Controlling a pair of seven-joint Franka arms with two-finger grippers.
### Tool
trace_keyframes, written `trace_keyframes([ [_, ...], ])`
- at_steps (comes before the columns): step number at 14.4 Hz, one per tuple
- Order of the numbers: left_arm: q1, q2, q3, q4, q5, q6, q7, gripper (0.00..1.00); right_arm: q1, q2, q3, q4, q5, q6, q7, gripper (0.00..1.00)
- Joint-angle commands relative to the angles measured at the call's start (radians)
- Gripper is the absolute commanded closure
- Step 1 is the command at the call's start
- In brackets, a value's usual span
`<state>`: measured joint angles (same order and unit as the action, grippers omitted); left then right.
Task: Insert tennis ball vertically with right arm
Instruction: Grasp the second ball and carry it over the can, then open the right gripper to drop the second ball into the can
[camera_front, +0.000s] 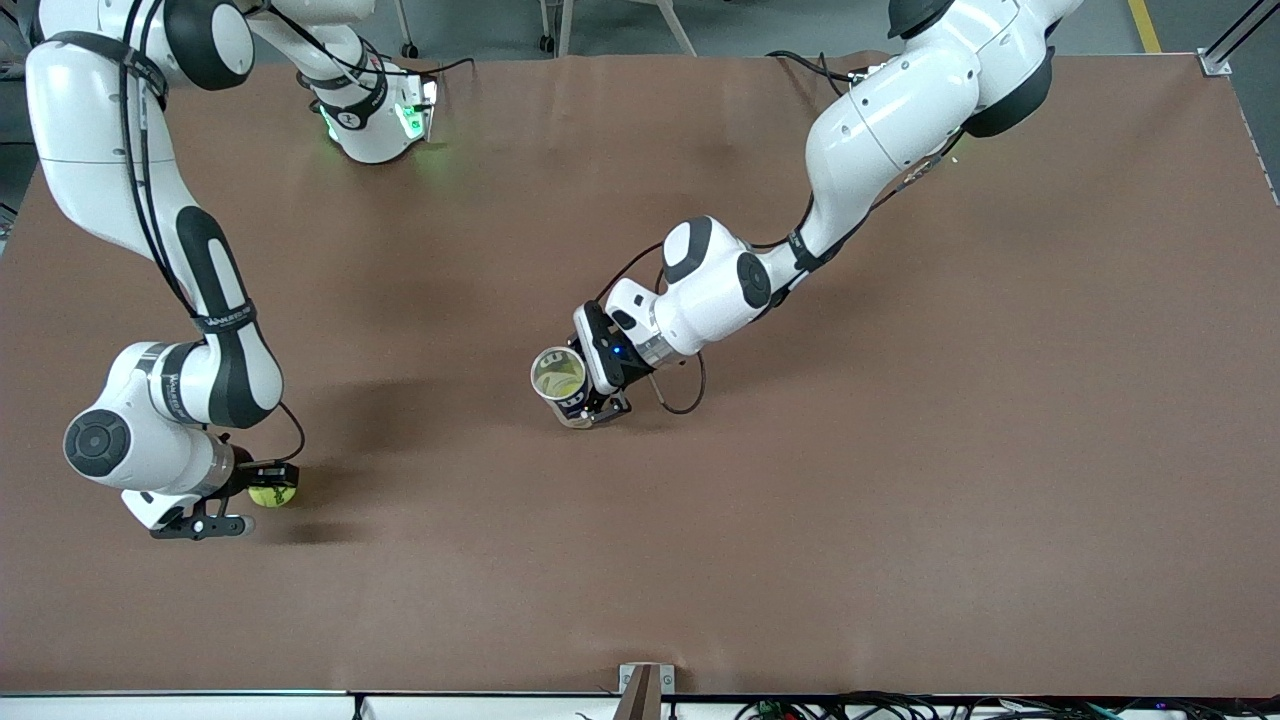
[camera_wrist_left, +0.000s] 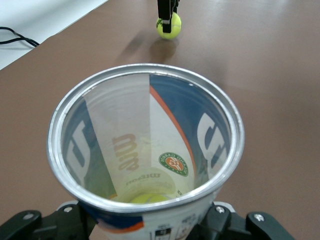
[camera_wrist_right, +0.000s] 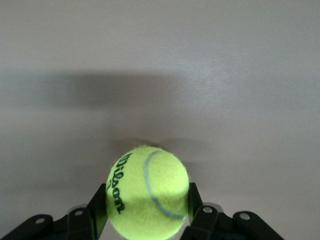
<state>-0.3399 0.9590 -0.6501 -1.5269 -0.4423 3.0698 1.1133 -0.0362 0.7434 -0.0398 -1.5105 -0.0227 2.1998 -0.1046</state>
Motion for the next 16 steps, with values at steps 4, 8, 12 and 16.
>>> trace_keyframes([
  [4,-0.002,0.003,0.004,-0.007,-0.019,0.012,0.020,0.24,0.038,-0.216,0.101,-0.023,0.289,-0.241,0.020,0.73],
  [8,-0.002,0.001,0.004,-0.012,-0.021,0.012,0.019,0.24,0.087,-0.268,0.152,-0.022,0.496,-0.327,0.028,0.73],
  [12,-0.002,0.000,0.004,-0.013,-0.021,0.012,0.019,0.23,0.211,-0.271,0.149,0.021,0.612,-0.315,0.196,0.73],
  [16,0.001,-0.005,0.004,-0.033,-0.021,0.012,0.016,0.24,0.269,-0.268,0.150,0.042,0.621,-0.289,0.350,0.73],
])
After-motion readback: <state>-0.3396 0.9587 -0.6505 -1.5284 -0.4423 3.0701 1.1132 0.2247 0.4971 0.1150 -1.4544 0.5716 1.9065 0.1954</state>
